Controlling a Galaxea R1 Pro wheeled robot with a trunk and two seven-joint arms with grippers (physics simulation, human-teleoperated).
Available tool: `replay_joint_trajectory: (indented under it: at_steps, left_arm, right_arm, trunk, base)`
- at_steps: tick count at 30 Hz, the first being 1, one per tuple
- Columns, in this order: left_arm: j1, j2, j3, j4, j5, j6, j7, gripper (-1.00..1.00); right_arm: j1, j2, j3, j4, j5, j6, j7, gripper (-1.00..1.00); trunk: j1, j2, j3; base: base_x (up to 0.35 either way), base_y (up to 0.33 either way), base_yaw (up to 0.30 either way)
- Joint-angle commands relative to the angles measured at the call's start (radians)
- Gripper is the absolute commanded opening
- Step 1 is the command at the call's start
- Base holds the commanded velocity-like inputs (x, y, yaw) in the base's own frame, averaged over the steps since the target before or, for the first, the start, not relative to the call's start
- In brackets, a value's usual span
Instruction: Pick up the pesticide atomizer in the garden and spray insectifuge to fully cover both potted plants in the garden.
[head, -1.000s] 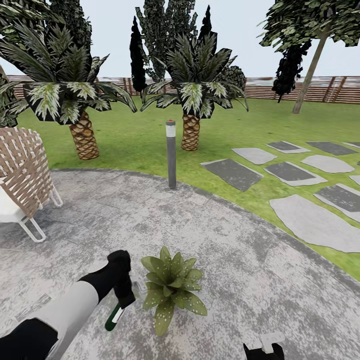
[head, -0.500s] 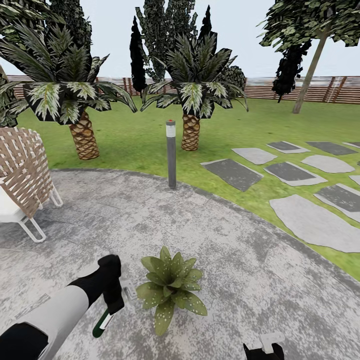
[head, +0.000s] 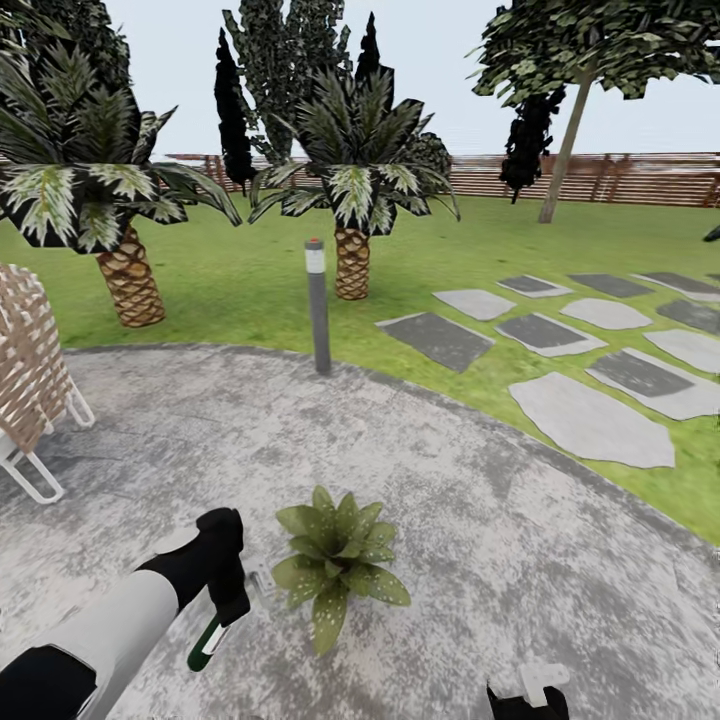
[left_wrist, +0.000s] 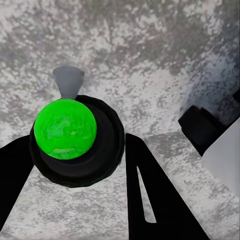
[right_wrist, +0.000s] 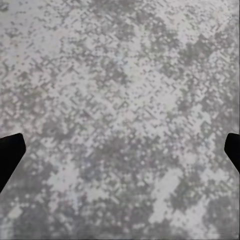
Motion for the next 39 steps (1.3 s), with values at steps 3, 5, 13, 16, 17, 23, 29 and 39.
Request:
replay_joint_trajectory:
  at_steps: [3, 5, 13, 16, 17, 23, 29, 39]
  left_arm:
    - [0.000, 0.000, -0.003, -0.003, -0.002, 0.009, -0.005, -1.00]
    - [0.000, 0.000, -0.002, -0.003, -0.002, 0.010, -0.005, -1.00]
    - [0.000, -0.005, -0.004, -0.004, -0.002, 0.012, -0.003, -1.00]
    - [0.000, -0.007, -0.007, -0.004, -0.002, 0.012, -0.002, -1.00]
    - [0.000, -0.007, -0.008, -0.004, -0.002, 0.011, 0.000, -1.00]
    - [0.002, -0.004, -0.003, 0.009, -0.002, 0.013, 0.070, -1.00]
    - [0.003, -0.001, -0.002, 0.011, -0.002, 0.018, 0.075, -1.00]
    - [0.043, -0.009, -0.002, 0.010, -0.002, 0.018, 0.076, -1.00]
  right_arm:
    - [-0.001, 0.000, -0.009, 0.001, 0.007, -0.004, 0.005, 1.00]
    - [-0.001, 0.000, -0.009, 0.001, 0.008, -0.004, 0.005, 1.00]
    - [-0.001, 0.000, -0.009, 0.001, 0.007, -0.004, 0.005, 1.00]
    - [-0.001, 0.000, -0.009, 0.001, 0.008, -0.004, 0.005, 1.00]
    - [-0.001, 0.000, -0.009, 0.001, 0.007, -0.004, 0.005, 1.00]
    - [-0.001, 0.000, -0.009, 0.001, 0.007, -0.004, 0.005, 1.00]
    - [-0.001, -0.001, -0.009, 0.001, 0.010, -0.004, 0.006, 1.00]
    - [-0.001, -0.001, -0.009, 0.001, 0.010, -0.004, 0.005, 1.00]
  trunk:
    - [-0.001, 0.000, -0.001]
    - [-0.001, 0.000, -0.001]
    - [-0.001, 0.000, -0.001]
    - [-0.001, 0.000, -0.001]
    - [-0.001, 0.000, -0.001]
    - [-0.001, 0.000, -0.001]
    - [-0.001, 0.000, -0.001]
    - [-0.001, 0.000, -0.001]
  base:
    - [-0.192, 0.233, -0.052]
    - [-0.049, 0.271, -0.010]
    - [0.134, 0.242, -0.001]
    - [0.070, 0.038, -0.066]
    - [0.023, 0.012, -0.198]
    - [0.004, 0.002, -0.156]
    - [0.000, 0.000, -0.007]
    - [0.074, 0.054, 0.000]
